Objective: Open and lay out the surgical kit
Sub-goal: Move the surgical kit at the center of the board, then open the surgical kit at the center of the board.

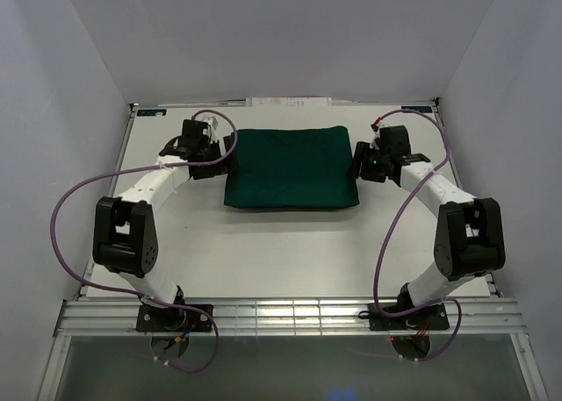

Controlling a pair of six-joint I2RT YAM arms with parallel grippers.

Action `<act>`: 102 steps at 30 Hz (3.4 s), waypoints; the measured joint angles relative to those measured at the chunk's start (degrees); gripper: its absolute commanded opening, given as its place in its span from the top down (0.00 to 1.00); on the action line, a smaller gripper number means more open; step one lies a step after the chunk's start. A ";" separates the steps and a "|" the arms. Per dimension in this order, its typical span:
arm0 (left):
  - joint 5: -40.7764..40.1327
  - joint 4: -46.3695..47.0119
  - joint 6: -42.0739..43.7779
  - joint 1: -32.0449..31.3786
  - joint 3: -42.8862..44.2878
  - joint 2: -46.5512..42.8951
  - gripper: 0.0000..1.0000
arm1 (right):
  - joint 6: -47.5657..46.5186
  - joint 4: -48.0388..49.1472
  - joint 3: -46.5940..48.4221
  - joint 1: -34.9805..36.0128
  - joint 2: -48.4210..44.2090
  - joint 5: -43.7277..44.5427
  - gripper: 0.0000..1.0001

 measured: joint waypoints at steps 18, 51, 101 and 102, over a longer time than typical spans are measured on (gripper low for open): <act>-13.09 -16.50 -10.86 0.66 10.84 -21.16 0.02 | -10.88 -8.52 17.25 29.11 -4.13 15.17 0.09; -33.75 -29.64 -20.48 0.72 11.63 -35.60 0.05 | -26.93 -9.38 52.15 57.72 38.12 38.10 0.42; -30.62 -27.82 -19.98 0.72 7.89 -36.41 0.05 | -25.97 -9.57 49.81 53.13 34.53 35.85 0.92; -30.60 -27.74 -19.93 0.72 7.76 -36.44 0.05 | -25.38 -9.60 49.72 52.33 33.75 34.42 0.92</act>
